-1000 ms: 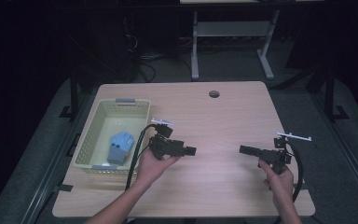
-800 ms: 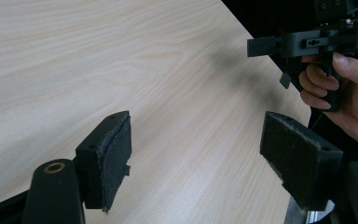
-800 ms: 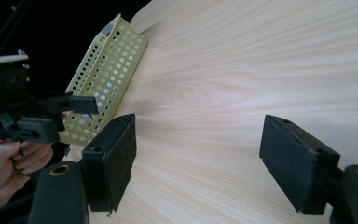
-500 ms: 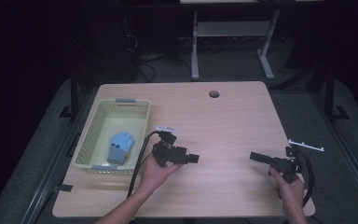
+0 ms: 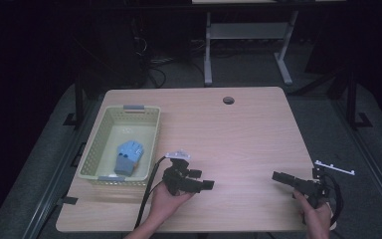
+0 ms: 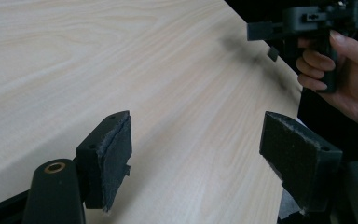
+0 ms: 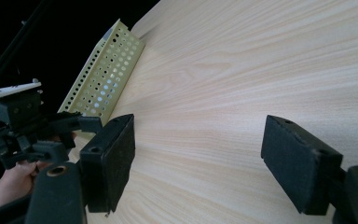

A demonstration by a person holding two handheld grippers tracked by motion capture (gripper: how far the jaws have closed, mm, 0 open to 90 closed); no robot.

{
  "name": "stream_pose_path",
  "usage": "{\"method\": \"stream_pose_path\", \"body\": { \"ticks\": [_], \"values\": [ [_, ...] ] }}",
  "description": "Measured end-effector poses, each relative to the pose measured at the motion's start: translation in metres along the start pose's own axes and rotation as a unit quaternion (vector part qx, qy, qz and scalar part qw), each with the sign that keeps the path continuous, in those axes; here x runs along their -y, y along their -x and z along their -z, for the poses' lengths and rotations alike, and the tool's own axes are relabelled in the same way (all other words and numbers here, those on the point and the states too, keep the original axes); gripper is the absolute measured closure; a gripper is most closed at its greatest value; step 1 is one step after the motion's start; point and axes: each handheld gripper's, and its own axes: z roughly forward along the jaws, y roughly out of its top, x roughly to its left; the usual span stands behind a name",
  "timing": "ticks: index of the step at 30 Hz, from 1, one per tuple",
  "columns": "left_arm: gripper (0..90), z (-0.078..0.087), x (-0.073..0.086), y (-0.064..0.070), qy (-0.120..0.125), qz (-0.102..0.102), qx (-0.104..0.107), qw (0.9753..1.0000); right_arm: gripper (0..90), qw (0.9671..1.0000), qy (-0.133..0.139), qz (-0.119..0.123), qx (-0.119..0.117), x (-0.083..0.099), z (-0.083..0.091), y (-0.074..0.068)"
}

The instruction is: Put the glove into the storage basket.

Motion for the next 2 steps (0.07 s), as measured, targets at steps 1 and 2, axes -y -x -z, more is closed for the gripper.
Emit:
{"method": "stream_pose_path", "body": {
  "ticks": [1, 2],
  "values": [
    [24.9, 0.0001, 0.0036, 0.0014, 0.001, -0.003, 0.001, 1.0000, 25.5, 1.0000, 0.000, 0.004, 0.000, 0.0006, 0.0002, -0.0007],
    [24.9, 0.0005, 0.0071, 0.0027, 0.002, -0.006, 0.001, 1.0000, 25.1, 1.0000, -0.001, 0.005, -0.003, 0.0008, -0.0001, -0.0011]
  ]
}}
